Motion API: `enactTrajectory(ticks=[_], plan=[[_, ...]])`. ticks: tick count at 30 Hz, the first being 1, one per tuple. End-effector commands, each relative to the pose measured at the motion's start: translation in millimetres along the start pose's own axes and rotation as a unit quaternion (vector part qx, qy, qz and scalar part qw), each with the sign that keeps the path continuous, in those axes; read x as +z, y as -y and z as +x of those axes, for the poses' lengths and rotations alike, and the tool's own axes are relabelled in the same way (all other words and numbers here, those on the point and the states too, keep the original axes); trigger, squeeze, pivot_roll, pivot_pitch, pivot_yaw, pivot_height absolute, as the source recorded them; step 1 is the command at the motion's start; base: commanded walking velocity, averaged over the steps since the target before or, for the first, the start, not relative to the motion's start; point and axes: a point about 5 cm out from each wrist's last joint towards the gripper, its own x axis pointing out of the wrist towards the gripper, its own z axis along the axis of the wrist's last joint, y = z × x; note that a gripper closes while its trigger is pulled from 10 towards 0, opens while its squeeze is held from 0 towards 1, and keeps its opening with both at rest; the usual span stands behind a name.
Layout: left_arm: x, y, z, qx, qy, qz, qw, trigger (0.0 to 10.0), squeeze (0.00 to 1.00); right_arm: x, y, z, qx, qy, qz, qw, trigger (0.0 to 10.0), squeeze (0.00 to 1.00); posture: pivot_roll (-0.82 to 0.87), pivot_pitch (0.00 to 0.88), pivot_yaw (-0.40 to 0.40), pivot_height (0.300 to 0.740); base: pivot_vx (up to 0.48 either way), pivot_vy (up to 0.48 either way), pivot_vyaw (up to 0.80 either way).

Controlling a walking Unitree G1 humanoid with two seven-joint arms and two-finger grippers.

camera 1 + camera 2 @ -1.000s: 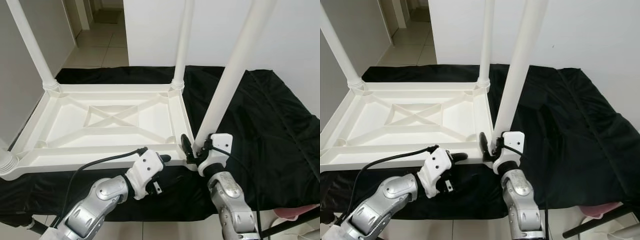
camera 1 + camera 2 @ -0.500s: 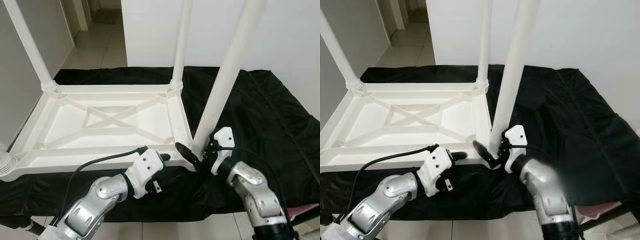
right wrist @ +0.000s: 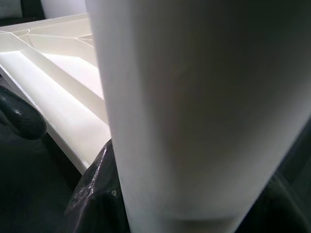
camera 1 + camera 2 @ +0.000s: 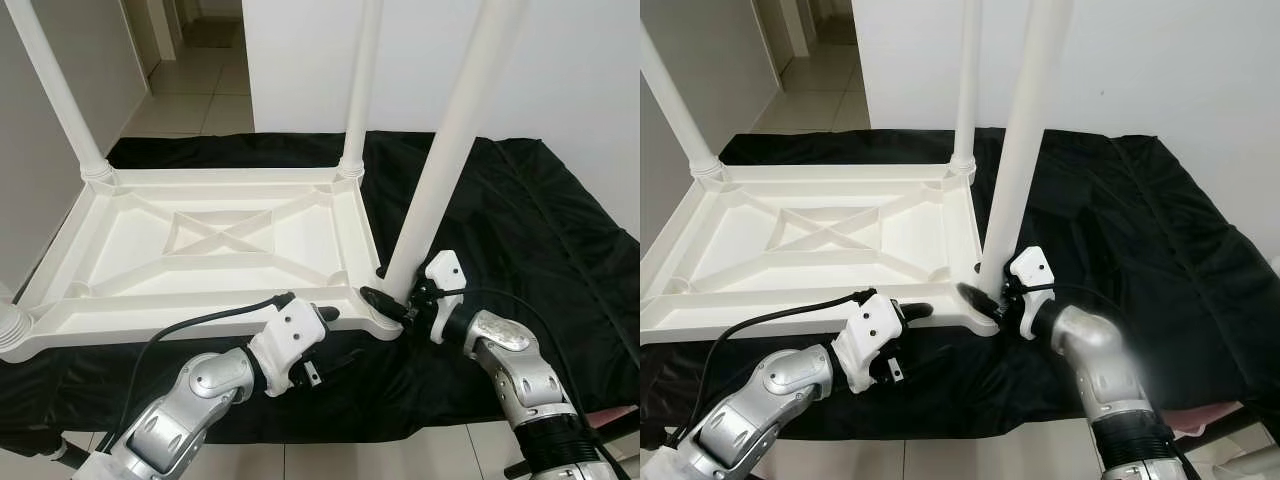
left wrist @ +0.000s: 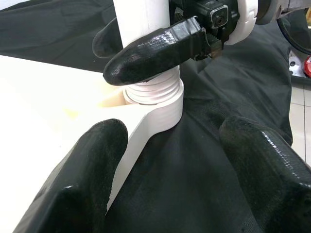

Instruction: Building children table

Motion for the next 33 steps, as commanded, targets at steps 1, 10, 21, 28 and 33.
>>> enactTrajectory(ticks=[1,10,21,28,33], plan=[[-0.2,3.9,-0.9,-0.042,-0.004,0.001,0.999,10.0,0.0,-15.5,-4.9,-5.4,0.007,-0.025,0.022,0.999,0.0,0.0,-0.02,0.046,0.015,0.74,0.0,0.0,0.0],[-3.5,10.9,-0.1,-0.051,-0.004,-0.009,0.999,10.0,0.0,-16.9,-11.9,-10.0,-0.047,-0.009,0.05,0.998,10.0,0.0,-0.04,0.045,0.025,0.74,0.0,0.0,0.0],[-0.2,-2.3,2.7,-0.019,0.006,-0.008,1.0,10.0,0.0,-12.5,-23.9,-8.9,-0.129,0.025,0.074,0.988,10.0,0.0,-0.05,0.03,0.03,0.74,0.0,0.0,0.0],[2.4,-5.1,4.4,-0.007,0.014,-0.005,1.0,10.0,0.0,-13.8,-28.8,-9.0,-0.175,0.021,0.073,0.982,10.0,0.0,-0.06,0.026,0.029,0.74,0.0,0.0,0.0],[2.8,-5.4,6.9,0.012,0.027,-0.067,0.997,10.0,0.0,-18.2,-44.8,-1.4,-0.265,-0.001,0.1,0.959,10.0,0.0,-0.07,0.028,0.035,0.74,0.0,0.0,0.0]])
